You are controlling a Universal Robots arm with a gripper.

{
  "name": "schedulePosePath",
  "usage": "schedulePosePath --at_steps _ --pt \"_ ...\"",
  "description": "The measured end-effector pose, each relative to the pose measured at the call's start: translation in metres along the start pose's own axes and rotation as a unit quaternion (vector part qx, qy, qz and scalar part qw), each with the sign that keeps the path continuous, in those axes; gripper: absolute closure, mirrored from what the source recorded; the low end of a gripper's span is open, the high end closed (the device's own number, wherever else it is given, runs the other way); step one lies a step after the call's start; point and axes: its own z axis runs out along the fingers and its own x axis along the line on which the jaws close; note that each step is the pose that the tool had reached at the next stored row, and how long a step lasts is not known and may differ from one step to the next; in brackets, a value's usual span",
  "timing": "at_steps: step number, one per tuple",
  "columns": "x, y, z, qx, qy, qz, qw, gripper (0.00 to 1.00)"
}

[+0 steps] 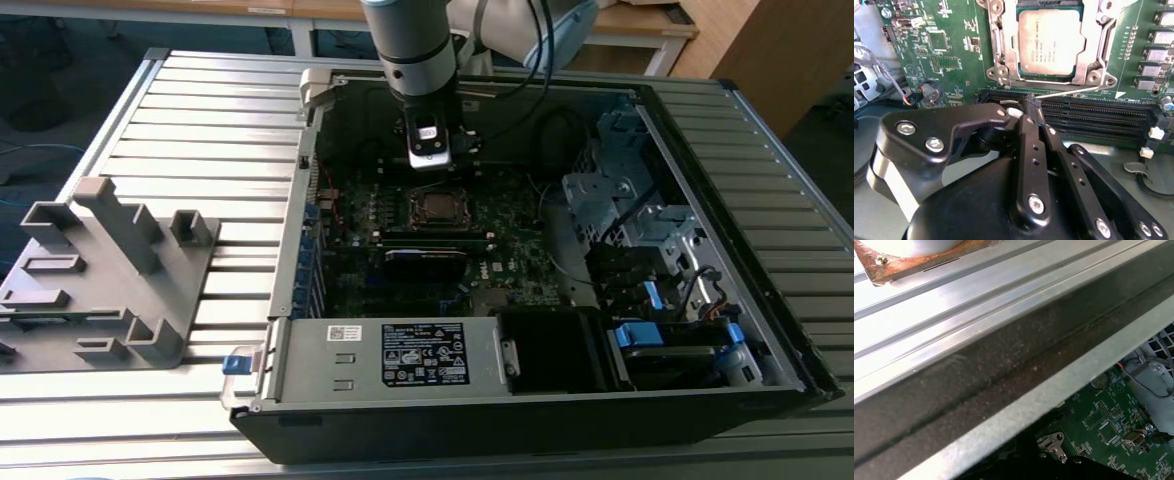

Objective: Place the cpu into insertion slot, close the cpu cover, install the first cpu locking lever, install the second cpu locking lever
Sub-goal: 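Install the first cpu locking lever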

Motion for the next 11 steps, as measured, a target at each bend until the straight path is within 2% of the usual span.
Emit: schedulePosePath --at_steps 3,7,8,11 --pt "-0.0038 0.0022 0.0021 0.0003 -0.0001 0.000 1.00000 0.89" --pt "-0.0039 0.0022 0.0022 0.0005 -0.0002 0.000 1.00000 0.89" --pt "-0.0032 0.0013 0.0057 0.0004 -0.0002 0.000 1.00000 0.89" --pt "-0.0031 0.0012 0.0063 0.0004 -0.0002 0.000 1.00000 0.89"
